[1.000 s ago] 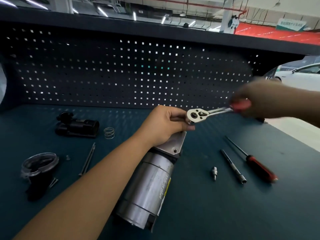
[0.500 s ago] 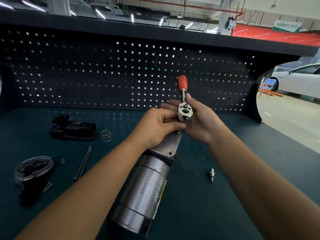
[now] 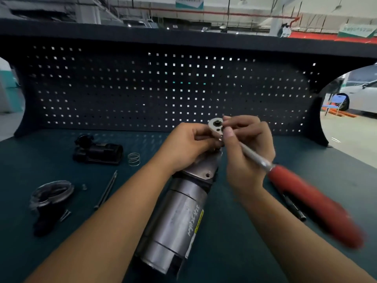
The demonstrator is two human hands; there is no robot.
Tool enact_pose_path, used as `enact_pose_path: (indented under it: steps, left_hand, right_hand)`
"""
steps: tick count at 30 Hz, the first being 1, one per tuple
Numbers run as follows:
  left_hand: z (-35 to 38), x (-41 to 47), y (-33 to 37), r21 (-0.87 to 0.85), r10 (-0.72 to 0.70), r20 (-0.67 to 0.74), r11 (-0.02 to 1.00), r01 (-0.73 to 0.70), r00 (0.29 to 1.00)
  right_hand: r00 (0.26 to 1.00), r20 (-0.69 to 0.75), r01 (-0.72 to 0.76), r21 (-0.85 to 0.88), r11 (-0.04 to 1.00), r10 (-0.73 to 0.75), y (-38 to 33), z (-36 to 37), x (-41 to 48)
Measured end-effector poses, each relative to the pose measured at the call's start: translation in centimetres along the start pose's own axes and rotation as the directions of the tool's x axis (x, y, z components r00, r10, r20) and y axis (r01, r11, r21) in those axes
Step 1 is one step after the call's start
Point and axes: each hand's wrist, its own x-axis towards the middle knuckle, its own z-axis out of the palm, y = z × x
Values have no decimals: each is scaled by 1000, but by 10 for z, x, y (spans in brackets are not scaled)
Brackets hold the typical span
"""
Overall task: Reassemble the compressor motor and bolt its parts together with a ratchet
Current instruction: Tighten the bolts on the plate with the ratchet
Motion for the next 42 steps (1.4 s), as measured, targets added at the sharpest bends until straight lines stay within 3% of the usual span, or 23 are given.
enact_pose_path:
  steps: [3, 7, 10, 14, 16, 18, 20, 22, 24, 26, 28, 29, 32, 35, 37, 39, 40, 42]
  left_hand:
    - [2, -1, 2, 102, 9, 26, 995, -12, 1000]
    - [3, -1, 7, 103, 0, -16, 995, 1, 1000]
    - [10, 3, 11, 215, 44, -123, 976, -16, 991]
    - [17, 3, 7, 256, 11, -278, 965, 63, 961]
    - [18, 4, 6, 214, -22, -274, 973, 83, 961]
    - [18, 4, 7, 159, -38, -244, 984, 79, 969]
    - [17, 5, 6, 106, -41, -209, 992, 64, 977]
    - [18, 6, 6, 70, -36, -159, 996, 47, 987]
    - [20, 8, 6, 44, -32, -117, 998, 38, 993]
    - [21, 9, 6, 73, -31, -121, 997, 40, 992]
    - [22, 9, 6, 100, -30, -128, 994, 43, 991]
    - [21, 8, 7, 95, -38, -129, 994, 50, 991]
    - [16, 3, 6, 68, -61, -142, 995, 71, 988]
    - [14, -1, 8, 72, -71, -188, 994, 86, 980]
    - [15, -2, 9, 130, -74, -270, 985, 112, 960]
    - [16, -2, 7, 201, -54, -336, 971, 127, 940]
    - [15, -1, 6, 225, -36, -349, 967, 121, 937]
    - [16, -1, 5, 198, -46, -341, 973, 120, 939]
  right_hand:
    - [982, 107, 180, -244, 953, -158, 2, -3, -10]
    - [986, 106, 159, -395, 905, -127, -4, 2, -1]
    - [983, 123, 179, -446, 877, -138, -8, 4, 4]
    - [999, 24, 43, -366, 929, -36, -9, 5, -1]
    - [996, -74, -66, -255, 965, 49, -9, 4, 2]
    - [964, -123, -248, -71, 966, 238, -8, 1, 11]
    - [818, -111, -528, 241, 814, 564, -6, 1, 24]
    - [566, 46, -756, 428, 496, 823, 2, -2, 38]
    - [351, 285, -900, 366, 237, 892, 9, -10, 47]
    - [308, 329, -912, 370, 179, 893, 14, -14, 47]
    - [400, 193, -815, 522, 252, 896, 13, -12, 41]
    - [467, 91, -758, 555, 344, 880, 12, -8, 36]
    - [732, -104, -618, 316, 720, 674, 8, 2, 19]
    - [930, -144, -332, 56, 942, 337, 4, 2, 12]
    - [990, -78, -130, -121, 984, 121, 2, 2, 8]
    - [998, 9, 63, -293, 954, -64, 1, 4, -1]
    - [994, 32, 112, -342, 933, -108, 1, 4, -4]
    - [999, 6, 43, -352, 935, -43, -1, 5, -2]
